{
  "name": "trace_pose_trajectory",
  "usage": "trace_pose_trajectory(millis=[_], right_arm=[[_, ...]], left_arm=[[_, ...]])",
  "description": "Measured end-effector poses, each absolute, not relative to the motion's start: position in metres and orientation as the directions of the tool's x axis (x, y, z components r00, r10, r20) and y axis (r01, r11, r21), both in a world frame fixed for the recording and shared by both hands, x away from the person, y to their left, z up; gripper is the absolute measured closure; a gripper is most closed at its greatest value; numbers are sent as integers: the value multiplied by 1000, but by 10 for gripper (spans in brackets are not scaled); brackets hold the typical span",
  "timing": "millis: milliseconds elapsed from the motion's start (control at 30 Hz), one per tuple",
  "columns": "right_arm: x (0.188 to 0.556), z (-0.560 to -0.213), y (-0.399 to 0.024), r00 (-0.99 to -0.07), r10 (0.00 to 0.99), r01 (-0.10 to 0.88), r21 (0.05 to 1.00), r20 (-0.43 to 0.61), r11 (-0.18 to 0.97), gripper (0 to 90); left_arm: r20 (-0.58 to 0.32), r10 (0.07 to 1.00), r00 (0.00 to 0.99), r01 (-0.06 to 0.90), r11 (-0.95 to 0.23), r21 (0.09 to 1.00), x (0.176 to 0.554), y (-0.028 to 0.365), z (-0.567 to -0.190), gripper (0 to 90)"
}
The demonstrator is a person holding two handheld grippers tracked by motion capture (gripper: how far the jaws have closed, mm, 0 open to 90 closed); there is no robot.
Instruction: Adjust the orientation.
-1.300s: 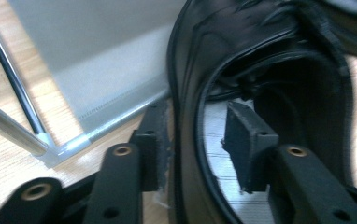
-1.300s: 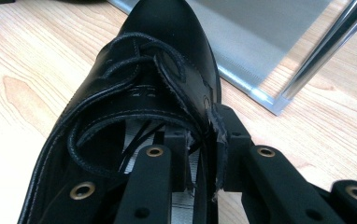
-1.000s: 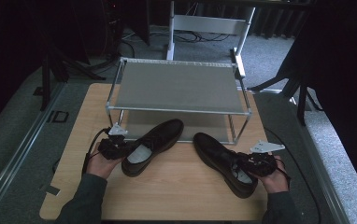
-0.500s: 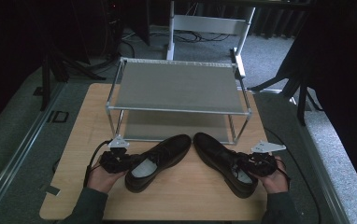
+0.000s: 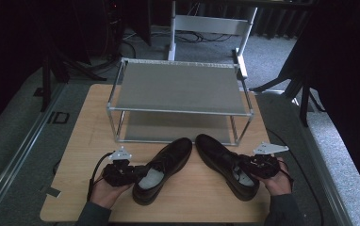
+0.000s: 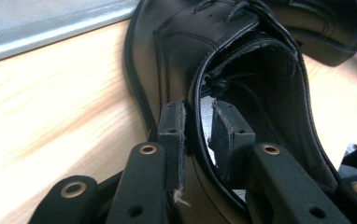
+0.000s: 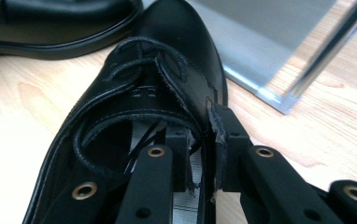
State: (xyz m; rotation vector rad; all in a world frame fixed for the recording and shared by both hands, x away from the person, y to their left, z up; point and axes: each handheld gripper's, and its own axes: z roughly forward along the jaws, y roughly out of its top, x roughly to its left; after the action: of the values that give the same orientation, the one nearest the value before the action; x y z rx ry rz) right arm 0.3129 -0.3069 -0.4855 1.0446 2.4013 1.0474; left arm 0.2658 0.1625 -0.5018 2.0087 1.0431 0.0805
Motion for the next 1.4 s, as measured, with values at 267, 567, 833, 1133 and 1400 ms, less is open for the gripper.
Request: trace_pose_trajectory(millis=[267, 567, 833, 1133, 1400], right_arm=[[310, -486, -295, -735, 678, 462, 734, 3, 498, 791], [311, -488, -298, -733, 680, 472, 730, 14, 495, 784], [310, -488, -297, -731, 682, 470, 729, 7, 497, 782], [311, -488, -298, -736, 676, 475, 732, 26, 489, 784], [311, -489, -301, -739, 672, 478, 735, 41, 481, 785]], left_arm=[[-315, 676, 666, 632, -287, 720, 256, 150, -505, 693], [-343, 672, 656, 629, -237, 740, 256, 170, -499, 470], [-217, 752, 622, 573, -248, 781, 263, 196, -505, 736], [-192, 712, 676, 616, -402, 678, 289, 163, -547, 888], [-210, 678, 704, 602, -413, 683, 288, 136, -550, 900]])
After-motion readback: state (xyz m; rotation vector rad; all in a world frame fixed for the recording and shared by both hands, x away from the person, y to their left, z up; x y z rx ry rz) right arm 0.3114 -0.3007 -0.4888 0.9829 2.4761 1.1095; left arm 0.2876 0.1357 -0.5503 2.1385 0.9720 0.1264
